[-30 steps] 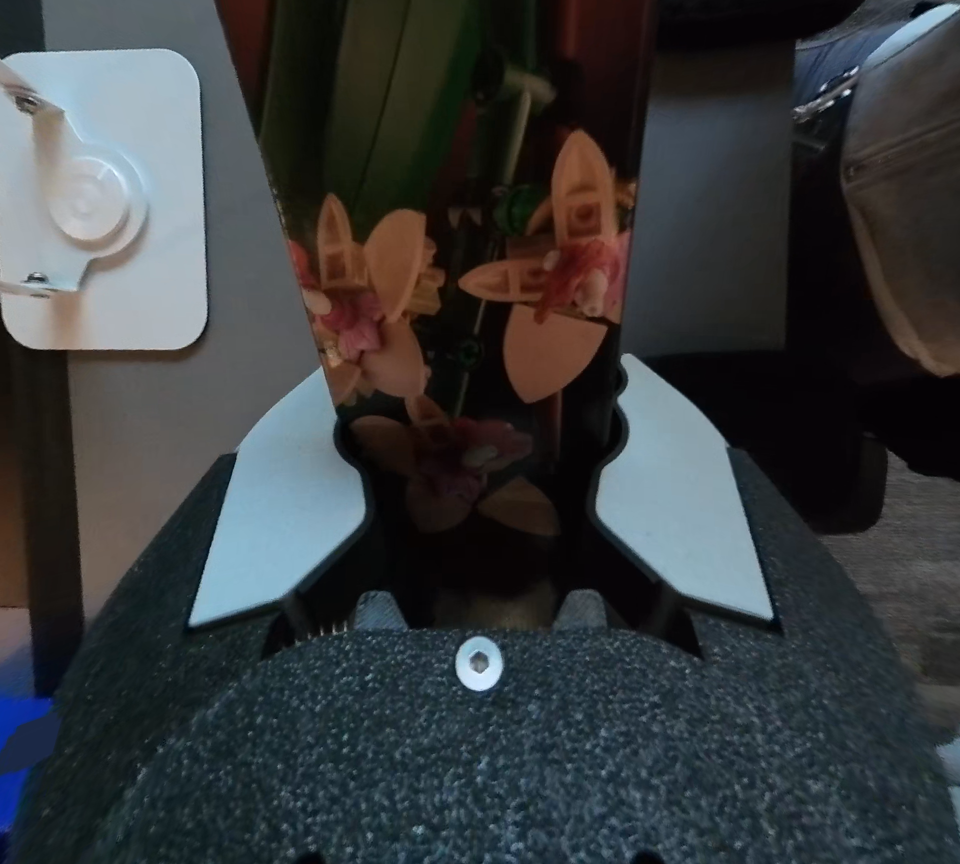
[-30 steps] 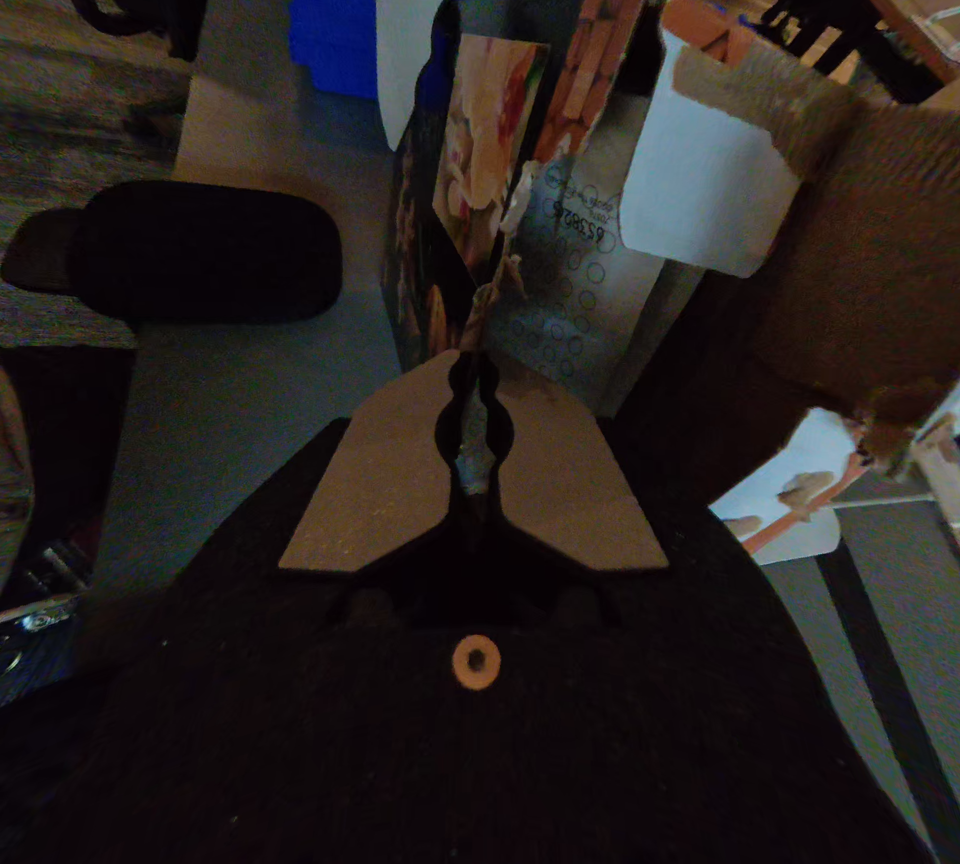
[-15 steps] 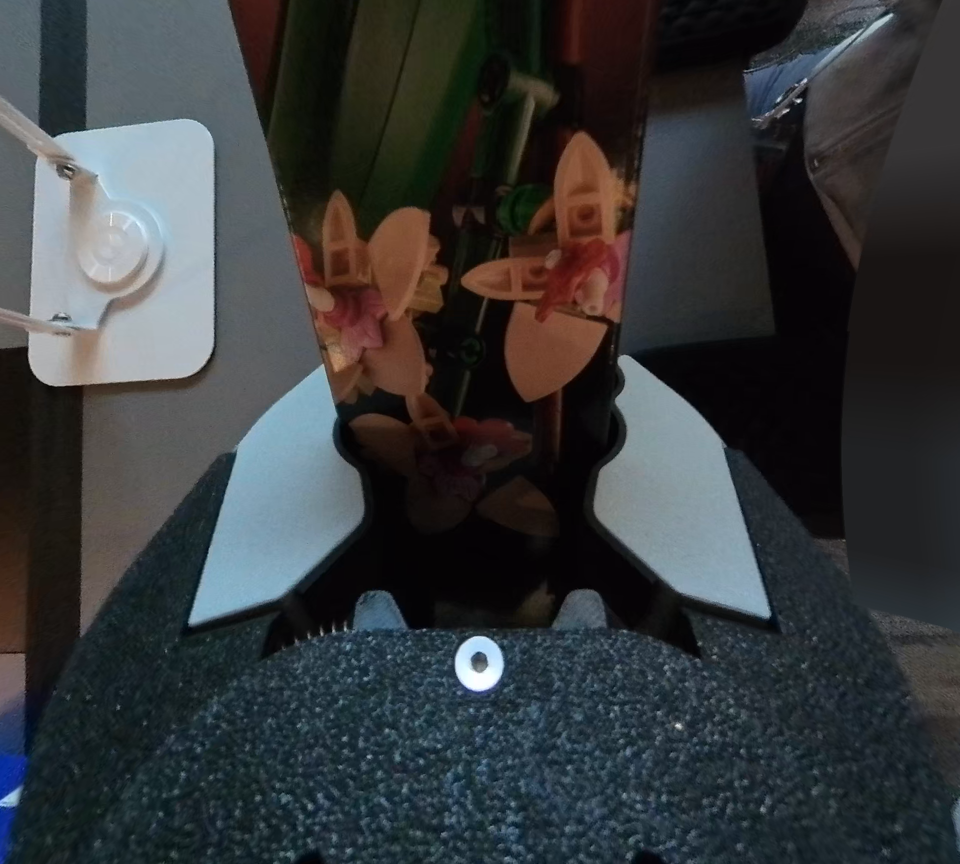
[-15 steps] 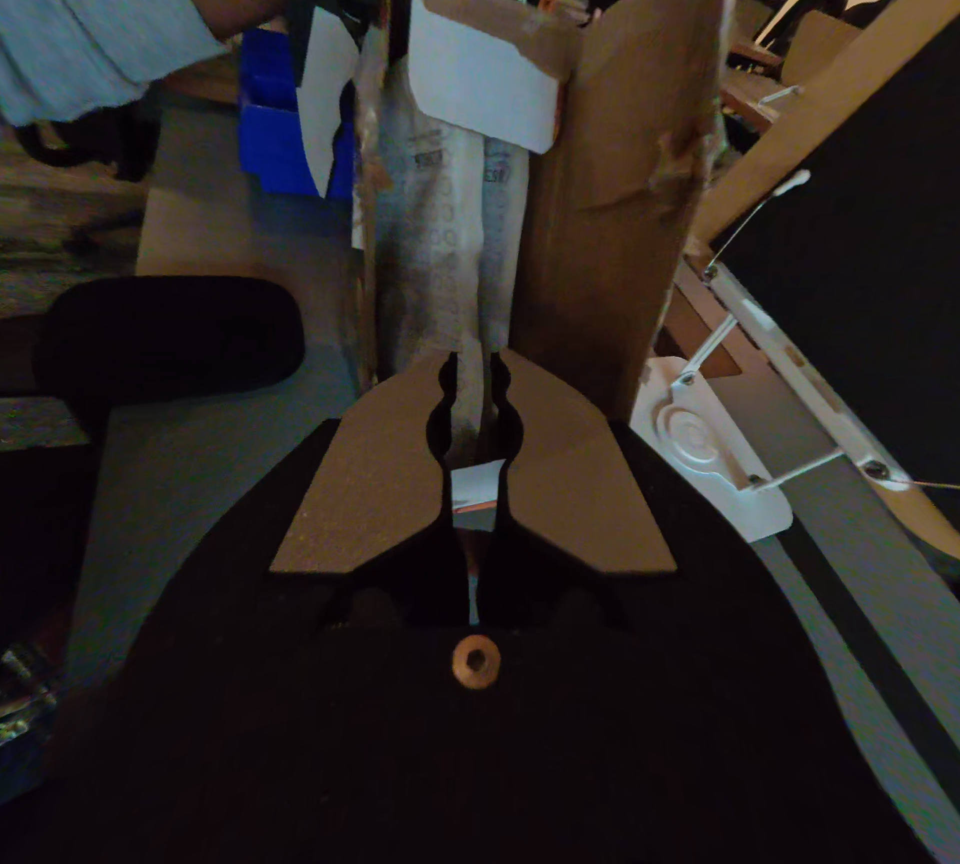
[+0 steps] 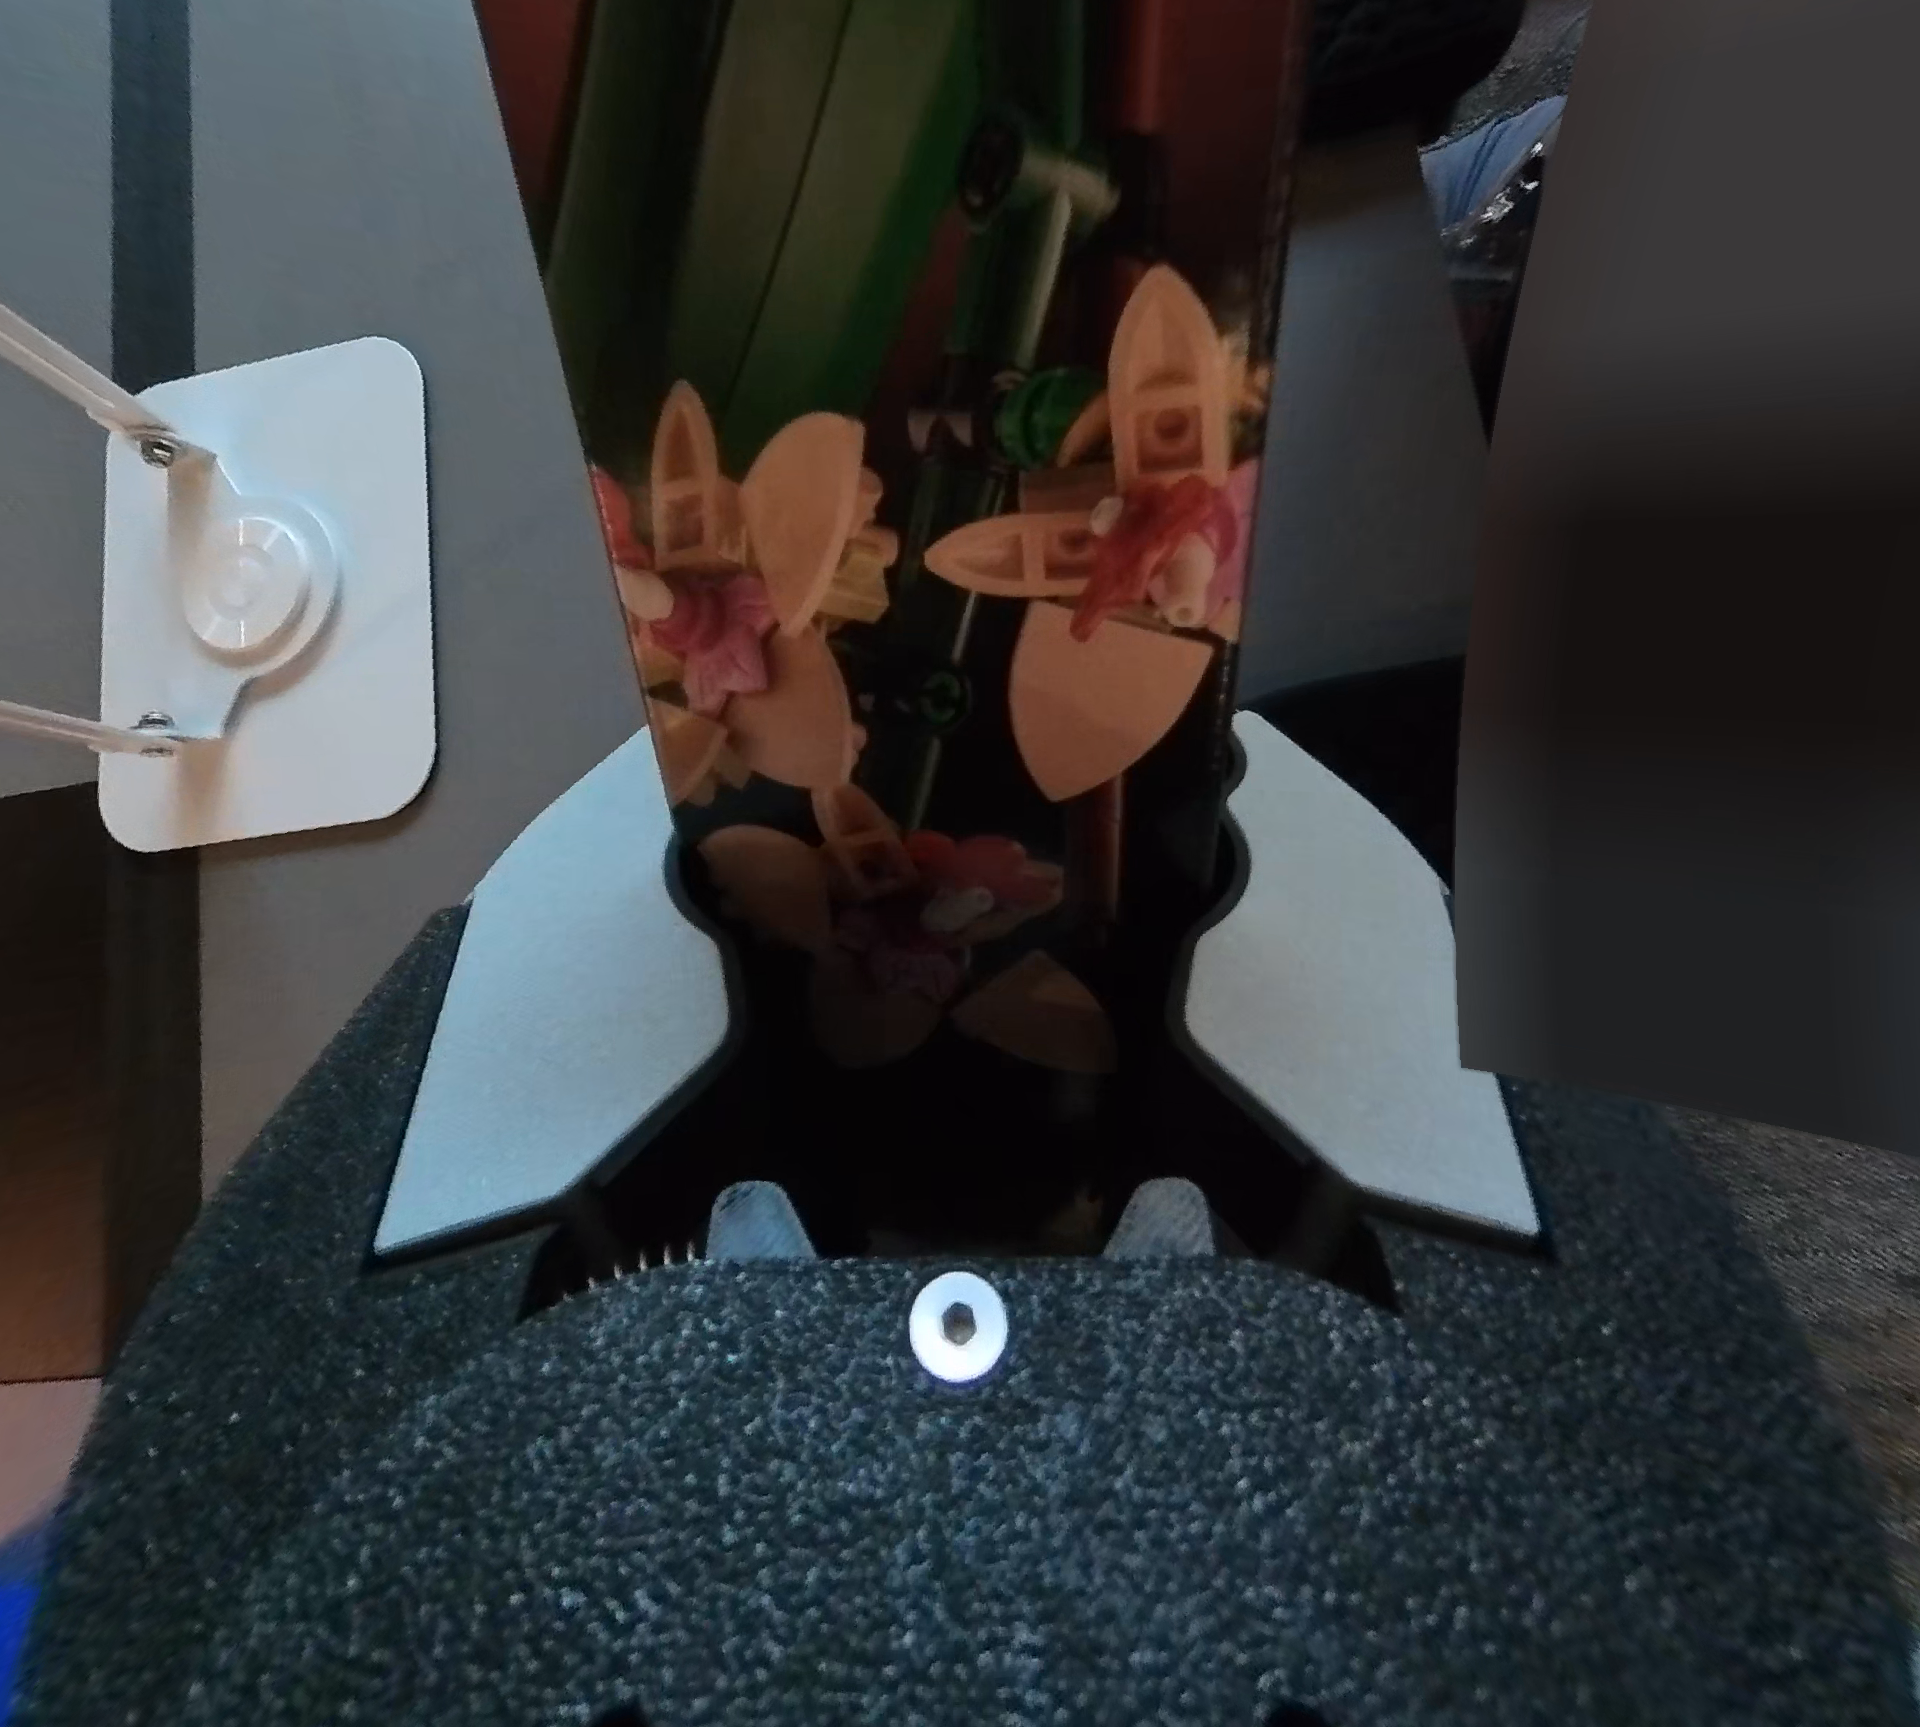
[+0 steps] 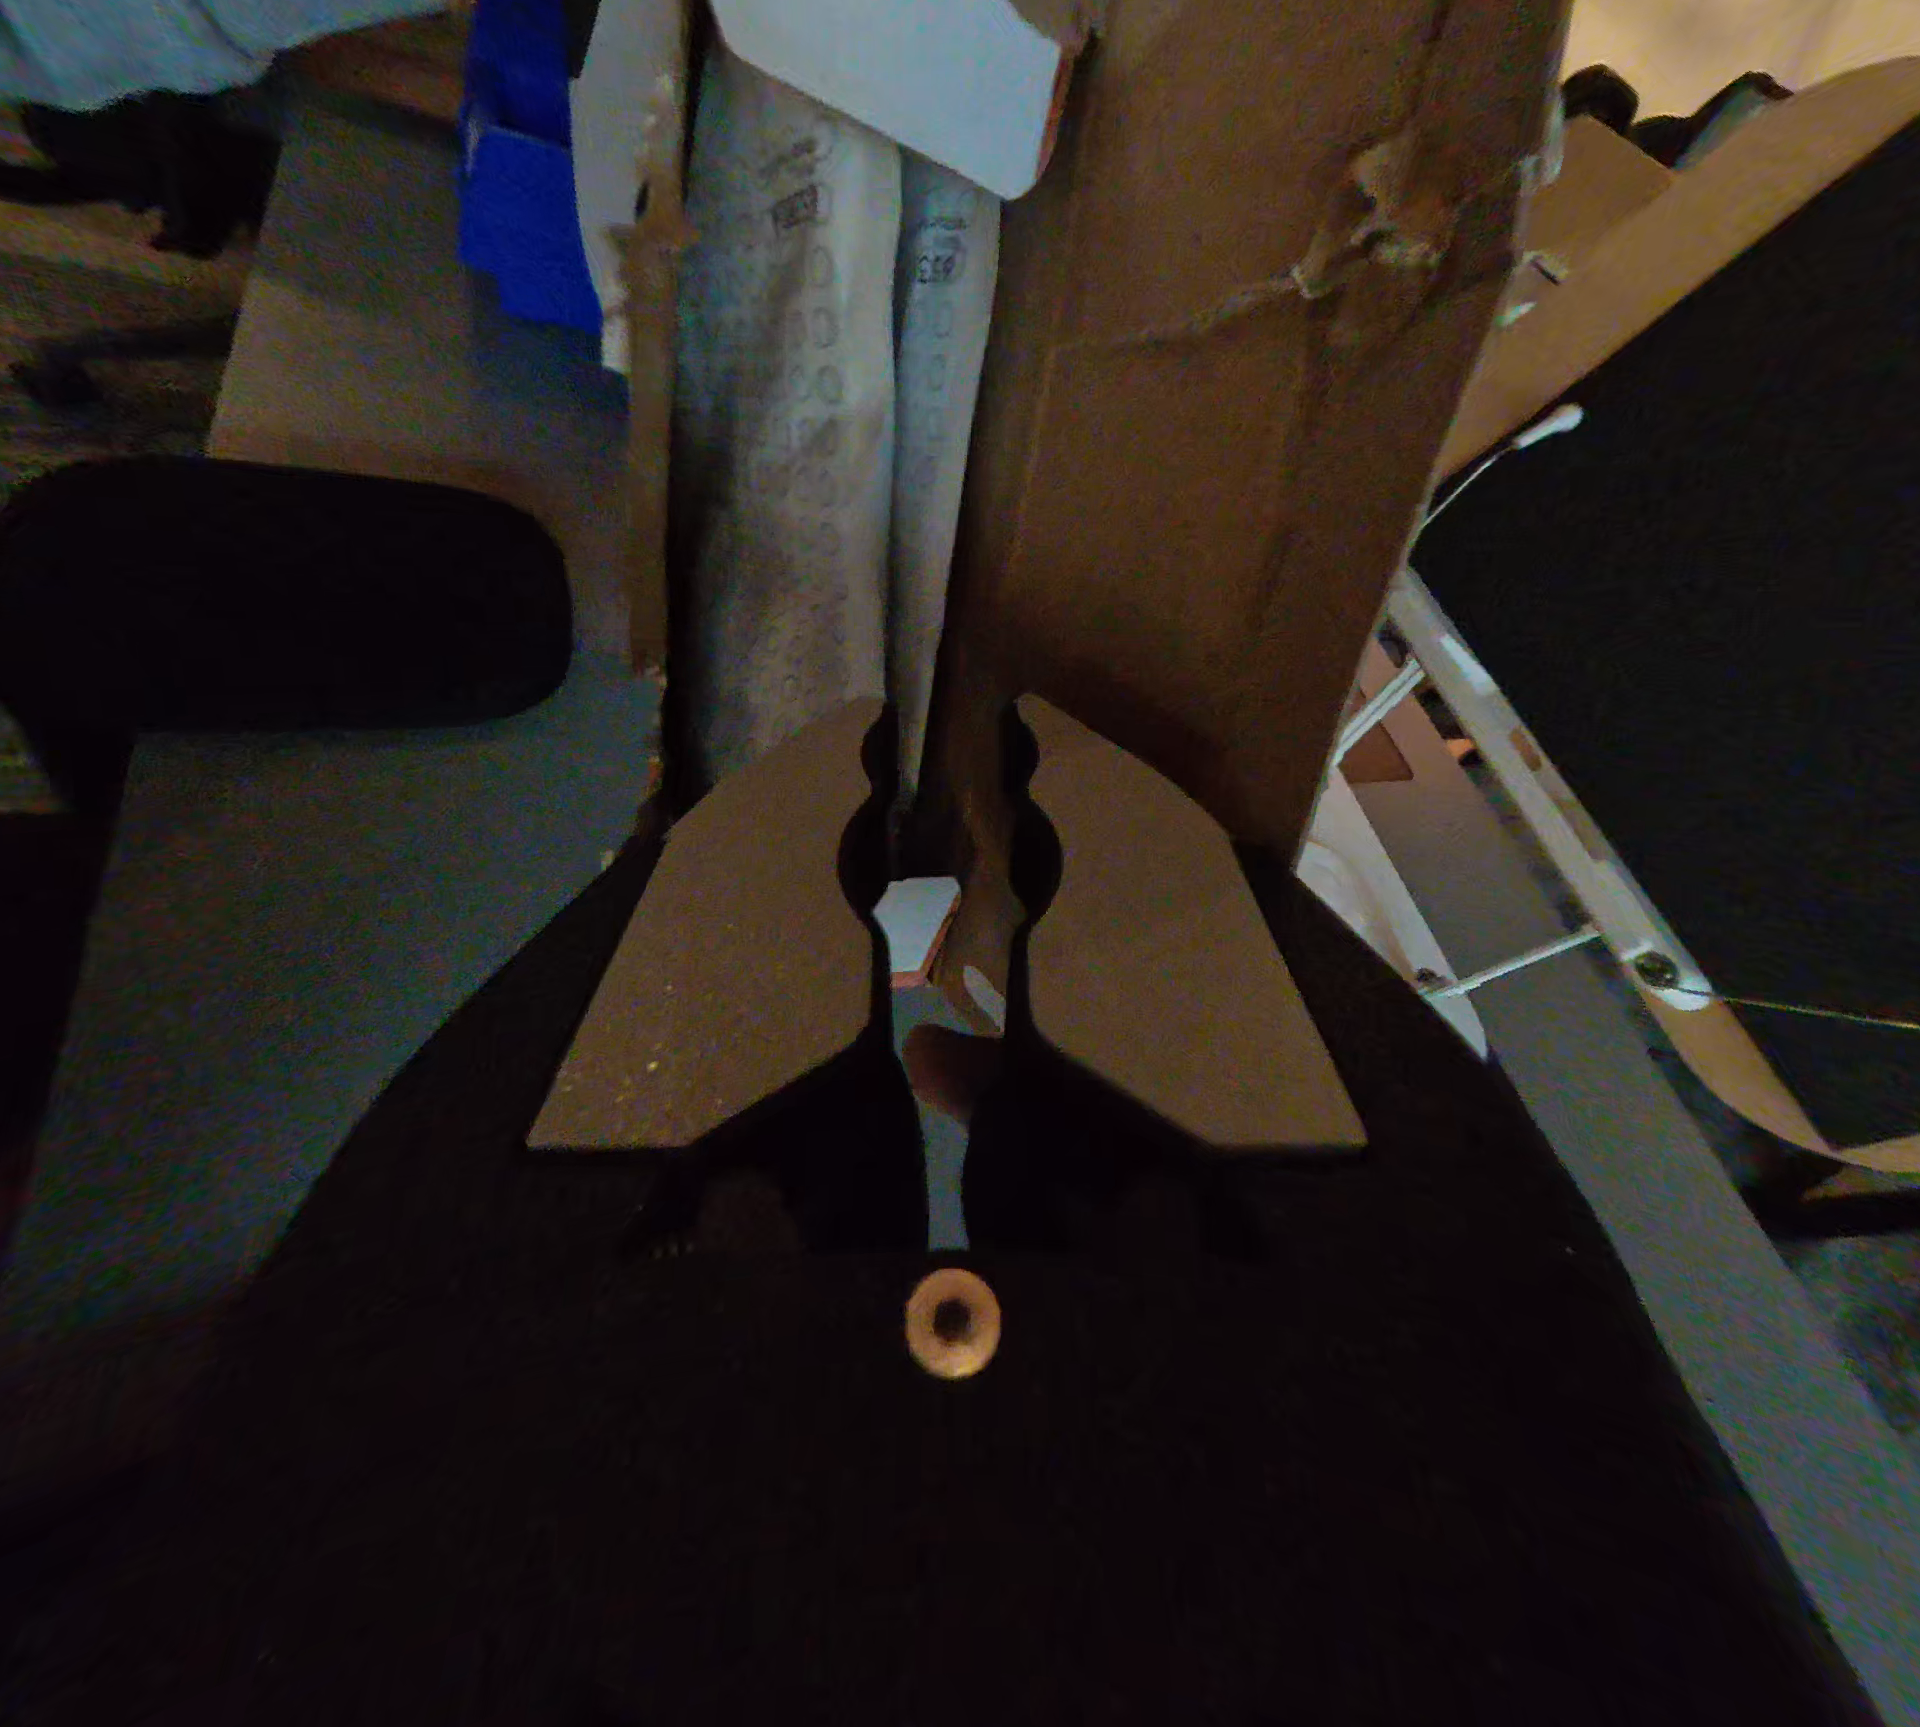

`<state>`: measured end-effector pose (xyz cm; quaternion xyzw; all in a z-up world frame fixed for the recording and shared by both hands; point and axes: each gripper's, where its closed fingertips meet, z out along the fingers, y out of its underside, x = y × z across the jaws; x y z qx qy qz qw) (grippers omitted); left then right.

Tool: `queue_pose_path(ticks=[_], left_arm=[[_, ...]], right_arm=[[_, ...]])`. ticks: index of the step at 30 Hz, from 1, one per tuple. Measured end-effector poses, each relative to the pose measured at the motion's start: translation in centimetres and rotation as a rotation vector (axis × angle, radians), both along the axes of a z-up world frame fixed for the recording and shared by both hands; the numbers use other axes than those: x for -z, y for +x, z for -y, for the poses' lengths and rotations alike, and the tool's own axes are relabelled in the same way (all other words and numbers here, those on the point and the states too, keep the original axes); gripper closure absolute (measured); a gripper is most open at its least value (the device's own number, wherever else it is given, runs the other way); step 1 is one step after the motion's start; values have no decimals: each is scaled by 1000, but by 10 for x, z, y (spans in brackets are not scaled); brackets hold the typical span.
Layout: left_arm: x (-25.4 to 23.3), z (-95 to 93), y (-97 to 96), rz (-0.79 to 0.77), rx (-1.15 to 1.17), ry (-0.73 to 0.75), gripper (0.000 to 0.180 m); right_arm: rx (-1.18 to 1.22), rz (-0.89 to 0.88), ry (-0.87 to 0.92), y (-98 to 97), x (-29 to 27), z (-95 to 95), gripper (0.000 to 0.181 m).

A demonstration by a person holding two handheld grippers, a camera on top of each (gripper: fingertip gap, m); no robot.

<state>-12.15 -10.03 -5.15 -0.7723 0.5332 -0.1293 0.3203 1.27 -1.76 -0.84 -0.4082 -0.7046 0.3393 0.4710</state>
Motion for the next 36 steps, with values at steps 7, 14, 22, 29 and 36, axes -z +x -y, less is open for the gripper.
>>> queue_pose_path(ticks=[7,14,22,29,36], left_arm=[[0,-2,2,3,11,-16,90],[1,-9,2,6,21,-59,90],[1,-11,0,17,19,-65,90],[1,-14,6,4,19,-87,90],[5,-22,34,-54,60,-182,93]], right_arm=[[2,-2,-38,6,3,-1,165],[17,11,-46,10,8,1,158],[31,14,-19,10,5,6,150],[62,-30,23,16,-22,10,144],[105,112,65,19,-51,4,97]])
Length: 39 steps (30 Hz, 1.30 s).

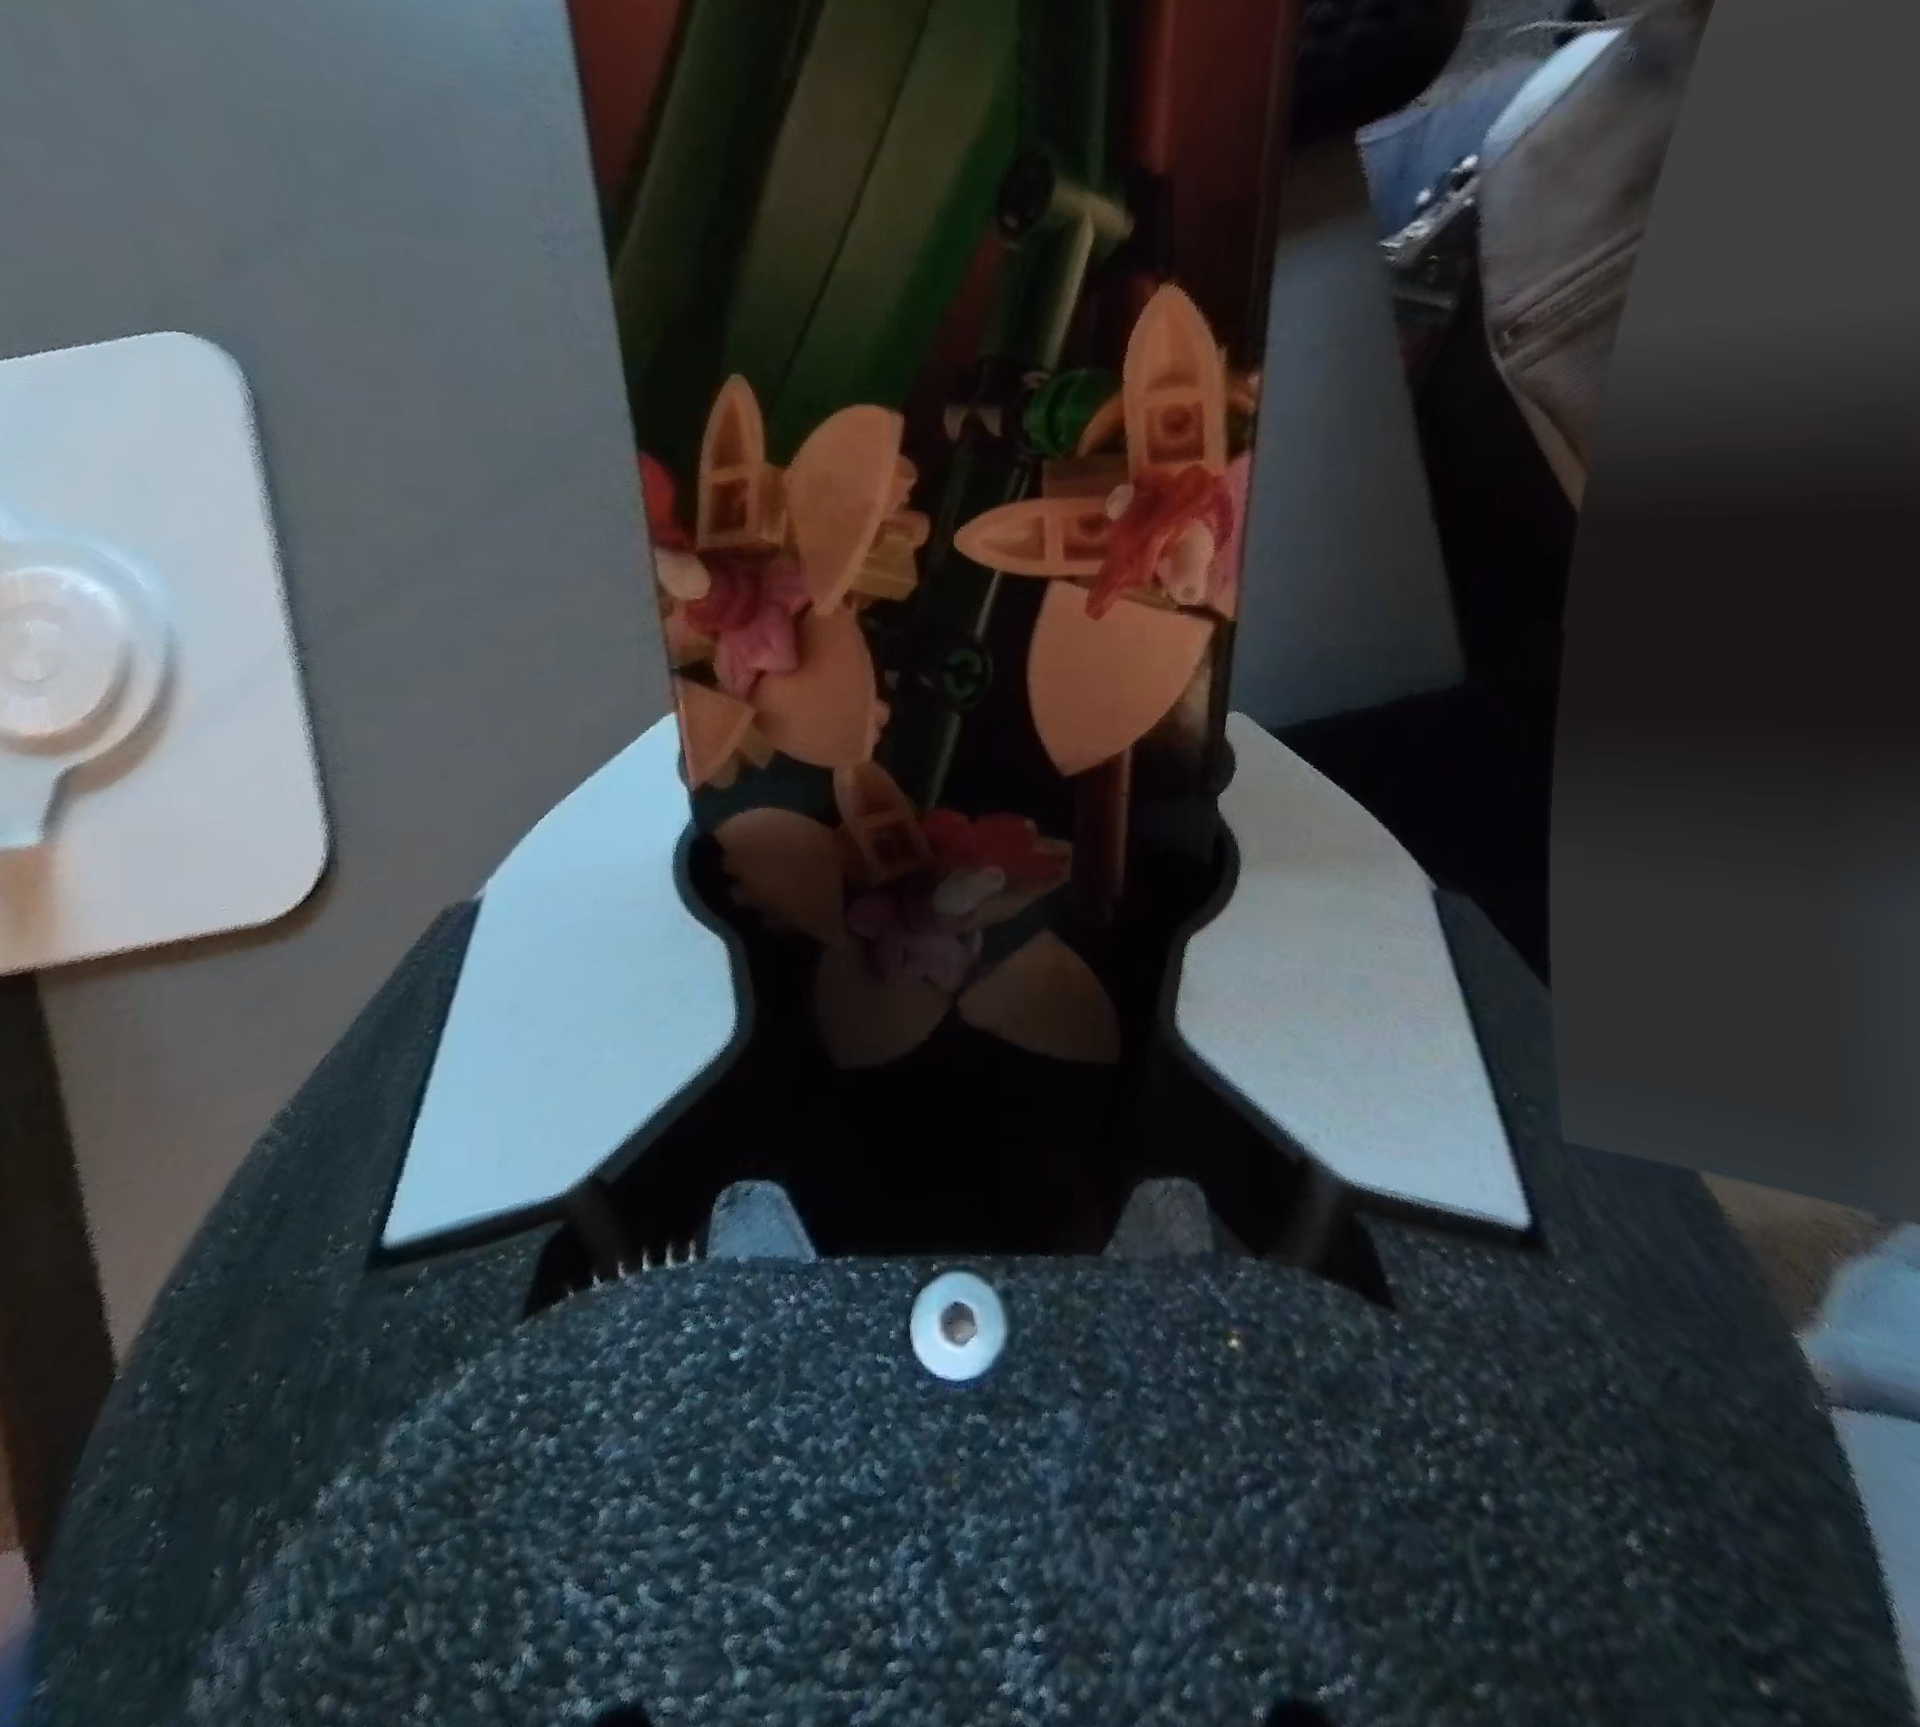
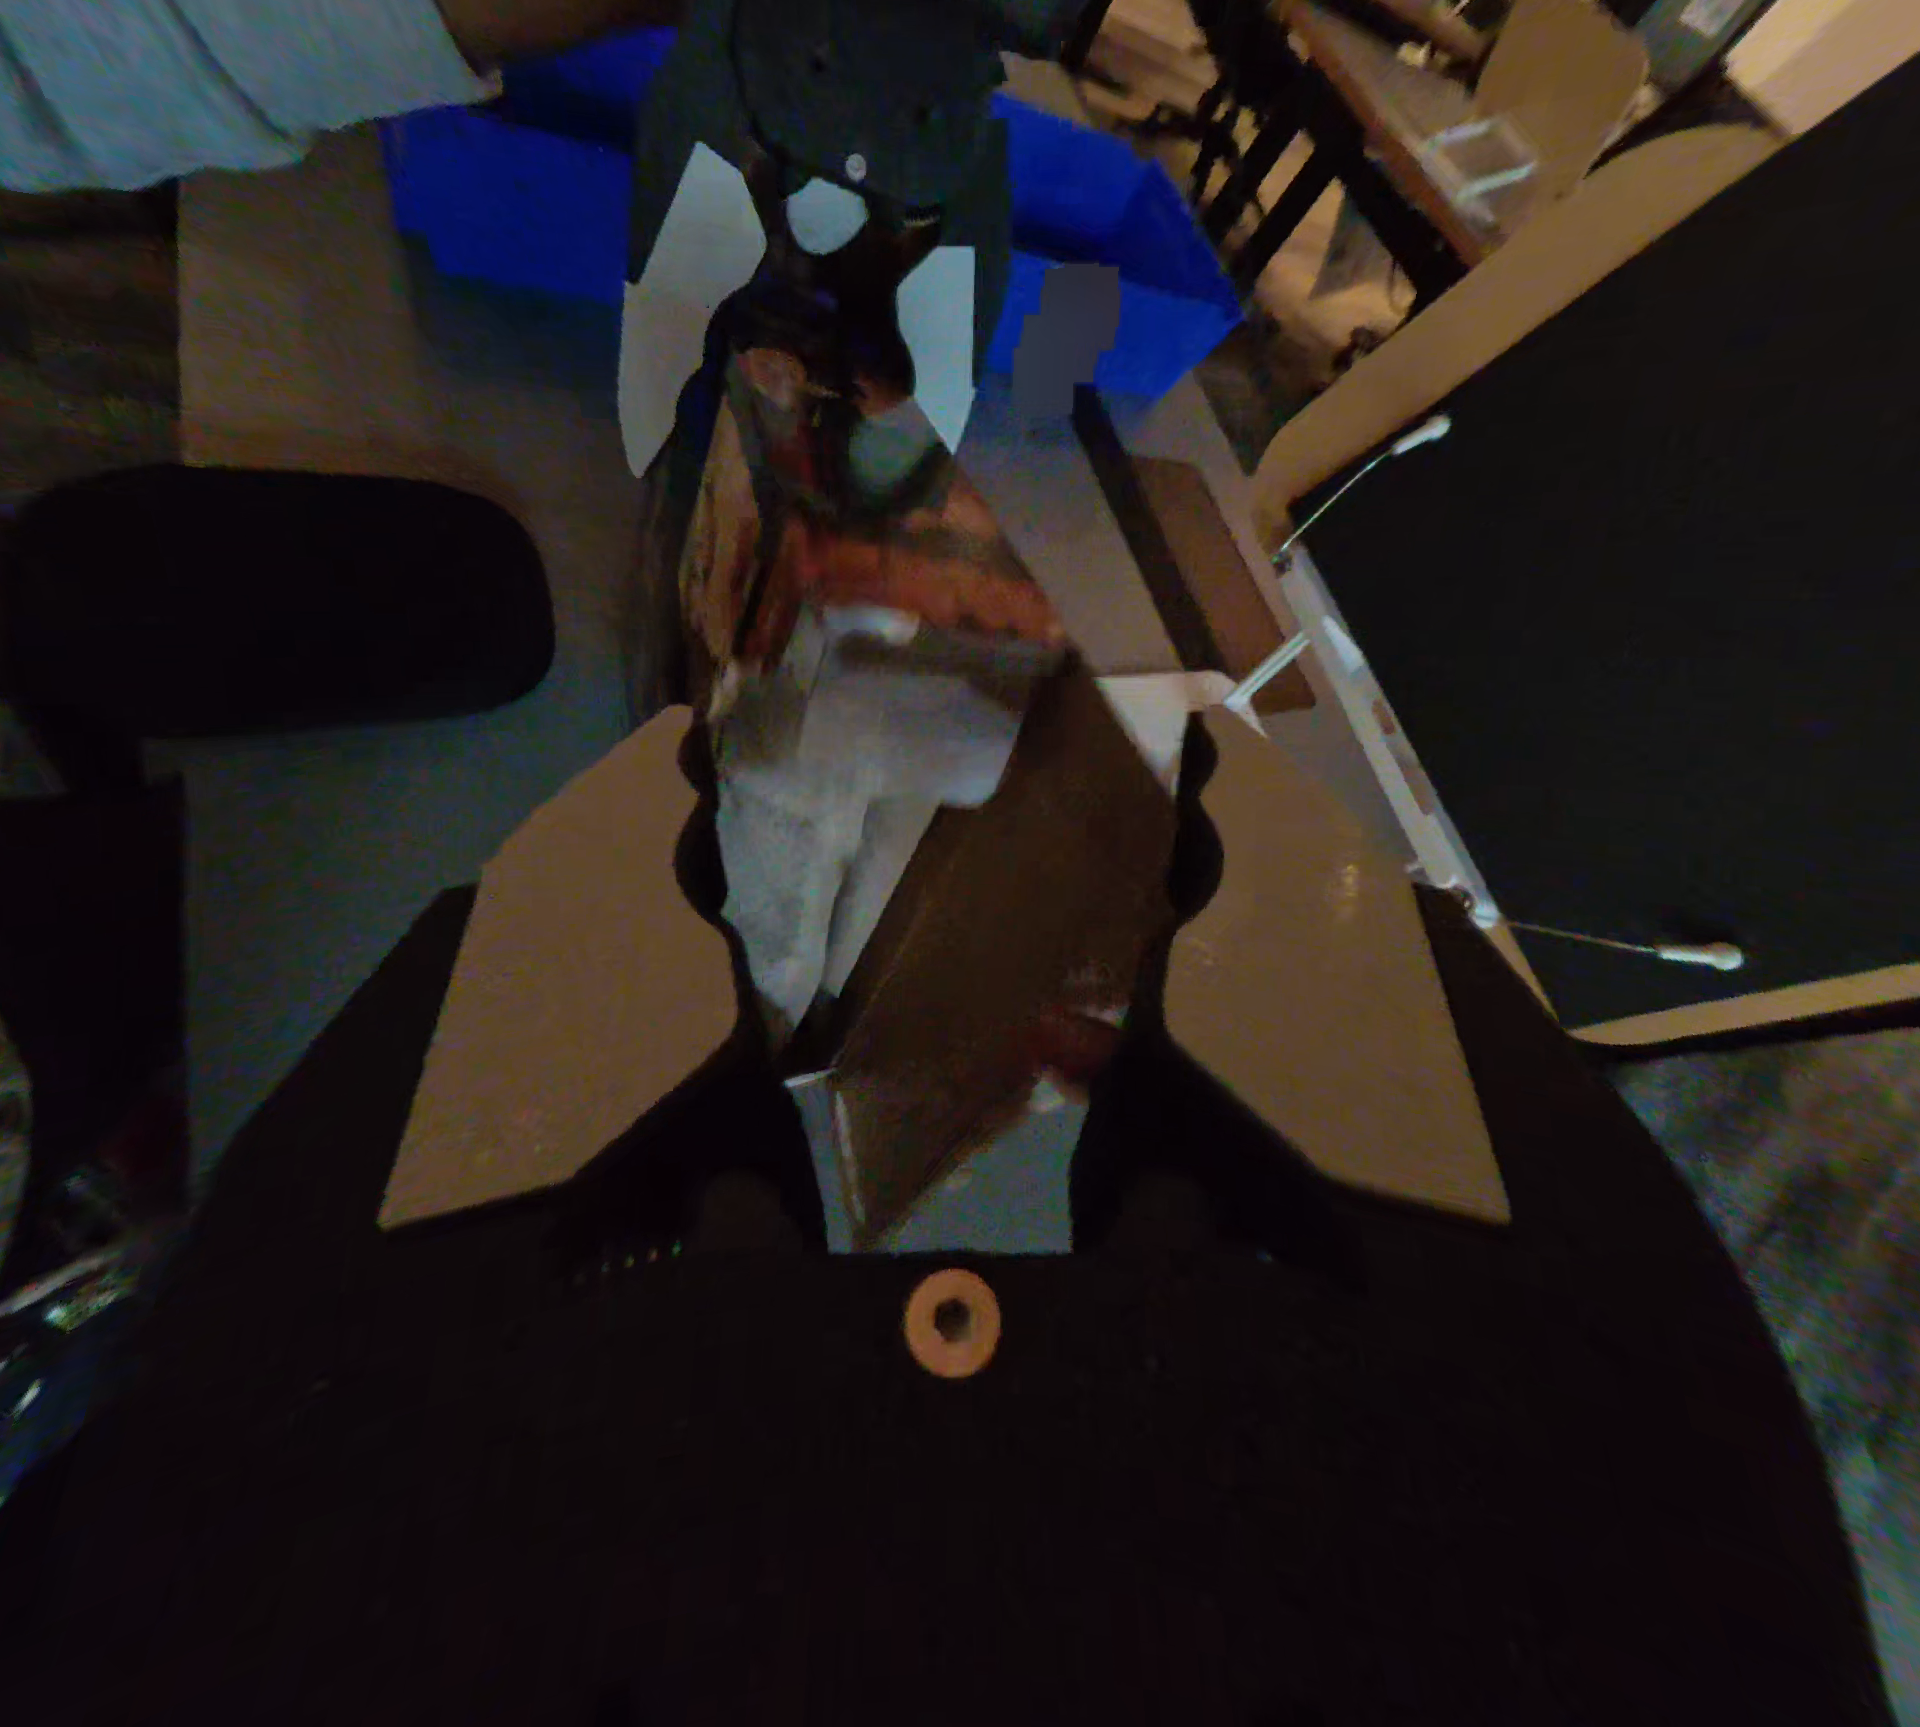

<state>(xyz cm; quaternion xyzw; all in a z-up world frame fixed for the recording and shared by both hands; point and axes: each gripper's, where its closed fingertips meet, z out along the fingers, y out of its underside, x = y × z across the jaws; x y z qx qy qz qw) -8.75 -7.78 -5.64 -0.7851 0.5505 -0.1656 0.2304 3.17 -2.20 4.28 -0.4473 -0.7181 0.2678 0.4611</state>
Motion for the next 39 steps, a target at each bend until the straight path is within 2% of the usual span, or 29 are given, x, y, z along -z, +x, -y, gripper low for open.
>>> queue_pose_path(ticks=[4,8,12,14,16,19,22,24,26,29,31,34,39], left_arm=[[12,-7,23,-118,60,-59,94],[33,-21,23,-329,57,-93,94],[35,-25,21,-315,57,-84,93],[34,-28,20,-321,31,-49,92],[27,-42,8,-322,-4,134,90],[-7,-57,-13,-193,-162,439,85],[-54,-57,-44,53,-420,782,82],[-66,-42,-63,244,-571,884,83],[-42,-25,-74,328,-670,792,83],[8,-9,-79,334,-793,592,78],[42,3,-67,331,-813,401,76],[84,15,-49,265,-795,173,78],[134,20,-32,138,-772,-85,80]], right_arm=[[57,222,-2,-2,15,-7,82],[88,477,53,-4,61,-6,83],[129,601,50,-16,102,-5,84],[80,641,33,-18,115,-1,100],[82,620,5,-23,113,-5,102],[73,621,-77,-25,111,-13,103],[85,623,-225,-29,110,-24,104],[119,629,-342,-29,113,-35,104],[155,633,-496,-27,118,-48,103],[176,632,-749,-22,134,-60,103],[185,613,-895,-18,146,-63,103],[206,591,-1076,-10,166,-60,103],[226,534,-1252,-3,194,-55,101]])
